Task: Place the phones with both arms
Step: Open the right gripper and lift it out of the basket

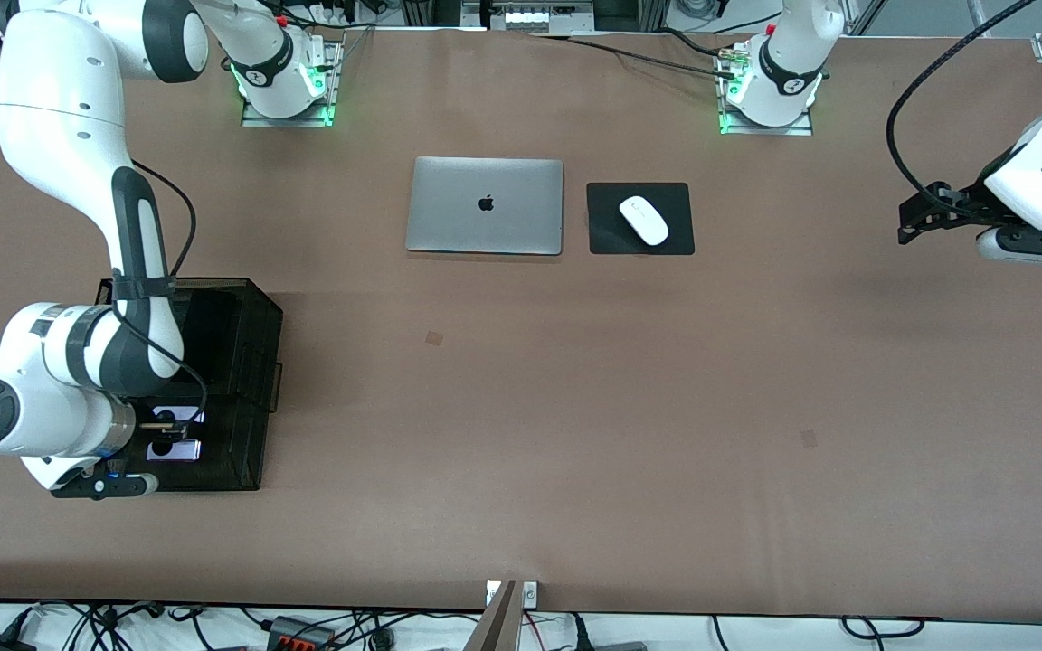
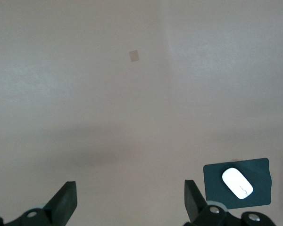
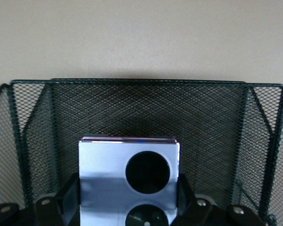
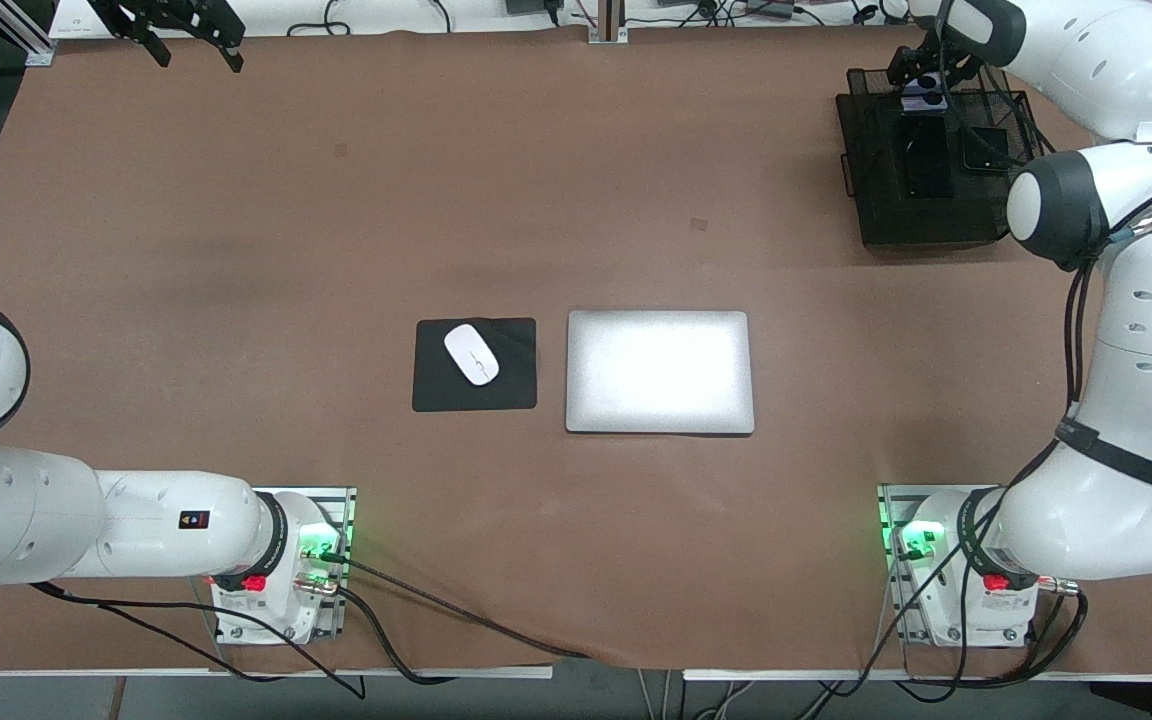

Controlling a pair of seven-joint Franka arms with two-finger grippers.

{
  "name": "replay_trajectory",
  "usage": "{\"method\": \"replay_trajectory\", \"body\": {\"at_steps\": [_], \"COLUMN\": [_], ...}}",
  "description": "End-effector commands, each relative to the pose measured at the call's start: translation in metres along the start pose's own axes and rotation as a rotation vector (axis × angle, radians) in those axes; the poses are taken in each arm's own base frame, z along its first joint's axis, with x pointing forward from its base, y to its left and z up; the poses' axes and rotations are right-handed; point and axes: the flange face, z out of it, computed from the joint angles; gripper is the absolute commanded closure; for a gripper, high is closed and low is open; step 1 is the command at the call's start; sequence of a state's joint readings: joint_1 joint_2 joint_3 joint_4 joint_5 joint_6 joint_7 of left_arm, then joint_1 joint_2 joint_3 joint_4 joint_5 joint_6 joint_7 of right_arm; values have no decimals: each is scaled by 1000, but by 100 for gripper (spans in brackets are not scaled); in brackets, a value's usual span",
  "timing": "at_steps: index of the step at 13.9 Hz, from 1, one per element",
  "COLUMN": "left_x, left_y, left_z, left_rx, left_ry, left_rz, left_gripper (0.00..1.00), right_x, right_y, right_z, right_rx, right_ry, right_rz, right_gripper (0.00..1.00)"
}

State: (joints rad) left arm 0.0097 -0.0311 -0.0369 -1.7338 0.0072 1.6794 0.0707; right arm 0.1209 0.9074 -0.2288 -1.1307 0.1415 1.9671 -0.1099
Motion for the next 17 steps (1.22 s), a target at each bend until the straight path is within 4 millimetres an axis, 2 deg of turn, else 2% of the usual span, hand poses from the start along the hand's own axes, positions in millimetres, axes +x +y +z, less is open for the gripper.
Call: {"method": "replay_trajectory", "body": {"at_steps": [1,2,3,6,8,10,11,12,14,15,17], "left_x": [-2,-2,-2,-2,-2,-2,-2,-2,-2,-2,-2], "left_y": [3,4,3,3,3,3,3,3,4,3,3], "left_z": [-8,-8,-9,-9,-9,-9,-9,-9,-9,-9,-9], "left_rx": [-5,-5,-5,-5,-5,-5,-5,-5,-4,-5,-4], "left_ry": [-1,-2,-1,-1,-1,-1,-1,-1,-1,-1,-1], "left_rz": [15,16,15,15,15,15,15,15,17,15,15], "left_gripper": [0,0,0,0,0,0,0,0,0,0,0], "right_x": [-3,-2,-1,0,4,-2,-11,-18,-38,-50,-64], "right_y": [5,5,4,0,-6,-13,-12,-10,-1,0,8], "right_z": [3,0,-6,-66,-125,-145,-164,-179,-190,-206,-222], "right_rx": [19,18,17,20,27,36,43,51,68,69,66], "right_ry": [19,34,42,123,211,178,163,150,37,5,-30], "right_rz": [-13,-11,-14,-26,-37,-40,-36,-20,35,37,46], "right_gripper": [29,0,0,0,0,0,0,0,0,0,0]}}
